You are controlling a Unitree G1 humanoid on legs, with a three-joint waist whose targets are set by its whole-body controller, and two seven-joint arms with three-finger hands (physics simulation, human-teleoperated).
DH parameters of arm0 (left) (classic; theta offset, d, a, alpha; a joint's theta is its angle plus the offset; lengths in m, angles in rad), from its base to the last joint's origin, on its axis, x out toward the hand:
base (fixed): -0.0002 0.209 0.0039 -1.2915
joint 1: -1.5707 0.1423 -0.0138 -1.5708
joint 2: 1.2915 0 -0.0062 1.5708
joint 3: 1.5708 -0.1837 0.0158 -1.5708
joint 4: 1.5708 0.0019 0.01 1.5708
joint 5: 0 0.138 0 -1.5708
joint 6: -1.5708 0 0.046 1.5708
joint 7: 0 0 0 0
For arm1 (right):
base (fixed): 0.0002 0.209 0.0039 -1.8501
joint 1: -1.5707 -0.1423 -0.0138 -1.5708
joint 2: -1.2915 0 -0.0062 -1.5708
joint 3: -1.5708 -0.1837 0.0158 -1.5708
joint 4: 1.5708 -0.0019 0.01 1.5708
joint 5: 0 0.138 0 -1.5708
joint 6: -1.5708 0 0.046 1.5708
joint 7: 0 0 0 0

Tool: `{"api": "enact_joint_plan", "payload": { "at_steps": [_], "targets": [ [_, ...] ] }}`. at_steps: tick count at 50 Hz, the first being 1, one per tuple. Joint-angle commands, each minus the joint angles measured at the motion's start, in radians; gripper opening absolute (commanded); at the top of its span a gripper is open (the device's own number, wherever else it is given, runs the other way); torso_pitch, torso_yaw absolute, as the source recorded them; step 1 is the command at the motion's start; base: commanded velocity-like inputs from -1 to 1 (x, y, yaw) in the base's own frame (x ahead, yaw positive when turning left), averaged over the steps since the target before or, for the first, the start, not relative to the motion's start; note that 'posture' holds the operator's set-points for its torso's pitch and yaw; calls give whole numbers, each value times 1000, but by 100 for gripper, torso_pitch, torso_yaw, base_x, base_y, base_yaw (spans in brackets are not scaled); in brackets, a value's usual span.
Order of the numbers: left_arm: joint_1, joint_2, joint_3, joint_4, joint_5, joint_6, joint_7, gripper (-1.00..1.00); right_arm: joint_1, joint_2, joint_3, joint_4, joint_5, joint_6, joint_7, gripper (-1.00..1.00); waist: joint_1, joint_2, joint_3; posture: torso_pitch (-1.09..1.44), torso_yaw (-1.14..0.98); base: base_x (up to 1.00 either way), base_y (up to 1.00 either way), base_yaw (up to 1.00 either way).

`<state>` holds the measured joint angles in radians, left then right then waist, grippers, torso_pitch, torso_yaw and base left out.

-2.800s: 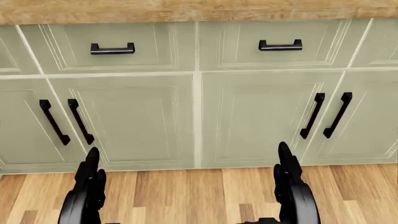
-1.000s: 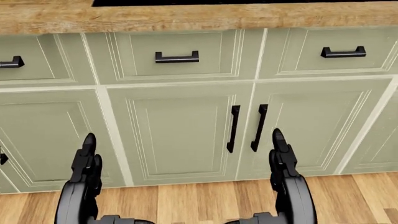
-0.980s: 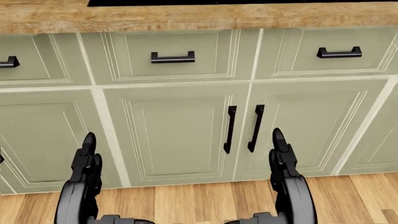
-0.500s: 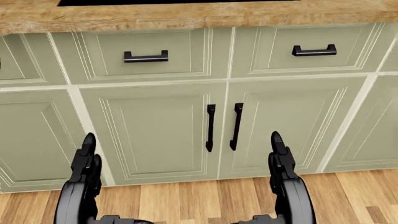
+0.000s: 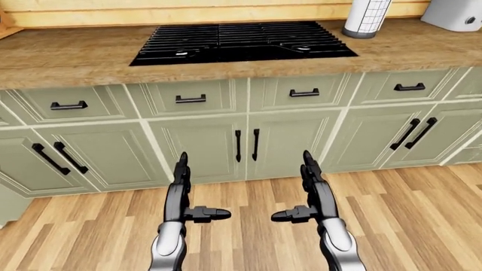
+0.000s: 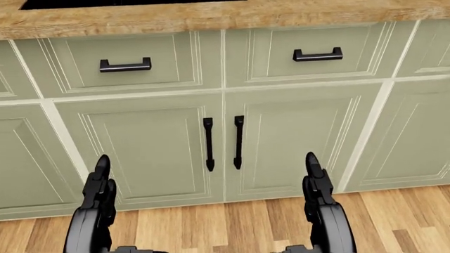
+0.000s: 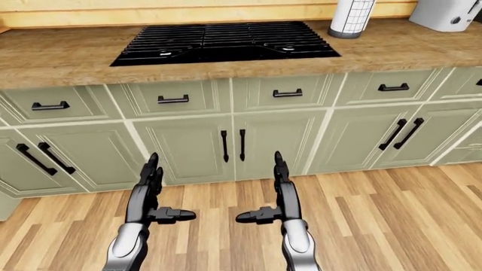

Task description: Navigate to the toaster.

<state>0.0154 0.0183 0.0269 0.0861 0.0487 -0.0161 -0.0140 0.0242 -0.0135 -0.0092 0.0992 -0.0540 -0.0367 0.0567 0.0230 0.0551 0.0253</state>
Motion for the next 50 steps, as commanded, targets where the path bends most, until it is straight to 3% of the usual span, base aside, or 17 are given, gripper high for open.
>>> {"api": "enact_joint_plan", "payload": {
  "at_steps": [1,5,7,8,10,18,22,23,26,30,33,34,35,37,46,49,50],
  "targets": [
    [-29,-3,-11,-35,-2,-51,-6,100,-24,-8,-13,-48,3,-40,-7,100,-4,-2,-17,0,0,0,-30,0],
    [-28,-3,-12,-30,0,-57,-6,100,-21,-7,-12,-48,0,-43,-7,100,-2,-59,-9,0,0,0,-30,0],
    [-30,-2,-11,-28,-1,-57,-7,100,-23,-7,-12,-41,-1,-47,-8,100,-6,-125,-24,0,0,0,-30,0],
    [-28,-3,-11,-36,0,-52,-7,100,-23,-7,-11,-41,-2,-47,-8,100,-4,-136,-36,0,0,0,-30,0],
    [-31,-2,-10,-28,-1,-57,-7,100,-23,-7,-11,-43,-2,-46,-8,100,-13,-110,-10,0,0,0,-30,0],
    [-33,-2,-9,-20,-1,-61,-8,100,-27,-7,-12,-30,-2,-50,-7,100,-9,-30,4,0,0,0,-30,0],
    [-28,-3,-10,-30,-2,-56,-7,100,-26,-6,-11,-34,-2,-46,-10,100,-8,36,-3,0,0,0,-30,0],
    [-28,-3,-10,-29,-1,-56,-8,100,-24,-6,-11,-38,-2,-44,-11,100,3,-5,0,0,0,0,-30,0],
    [-33,-2,-7,-15,-4,-64,-8,100,-30,-6,-12,-21,-1,-52,-12,100,-3,11,-14,0,0,0,-31,0],
    [-41,-2,-7,-1,-4,-69,-7,100,-37,-9,-14,-2,0,-62,-12,100,-3,-25,-10,0,0,0,-30,0],
    [-30,-3,-11,-21,-2,-62,-7,100,-28,-8,-11,-22,-2,-53,-10,100,-3,-85,-13,0,0,0,-30,0],
    [-31,-3,-10,-17,-3,-65,-7,100,-27,-8,-11,-23,-2,-53,-10,100,-6,-128,-25,0,0,0,-30,0],
    [-27,-4,-12,-27,-3,-60,-7,100,-27,-8,-11,-21,-2,-55,-10,100,-4,-135,-36,0,0,0,-30,0],
    [-29,-4,-12,-21,-1,-63,-6,100,-27,-8,-11,-22,-2,-54,-9,100,-15,-110,-9,0,0,0,-30,0],
    [-36,-3,-13,-16,1,-60,-5,100,-28,-8,-10,-31,-6,-43,-9,100,-9,-21,4,0,0,0,-30,0],
    [-34,-3,-14,-23,2,-56,-7,100,-30,-8,-10,-25,-6,-47,-9,100,-7,42,-12,0,0,0,-30,0],
    [-35,-2,-12,-18,1,-60,-8,100,-28,-7,-8,-28,-8,-46,-9,100,3,-4,-2,0,0,0,-30,0]
  ]
}}
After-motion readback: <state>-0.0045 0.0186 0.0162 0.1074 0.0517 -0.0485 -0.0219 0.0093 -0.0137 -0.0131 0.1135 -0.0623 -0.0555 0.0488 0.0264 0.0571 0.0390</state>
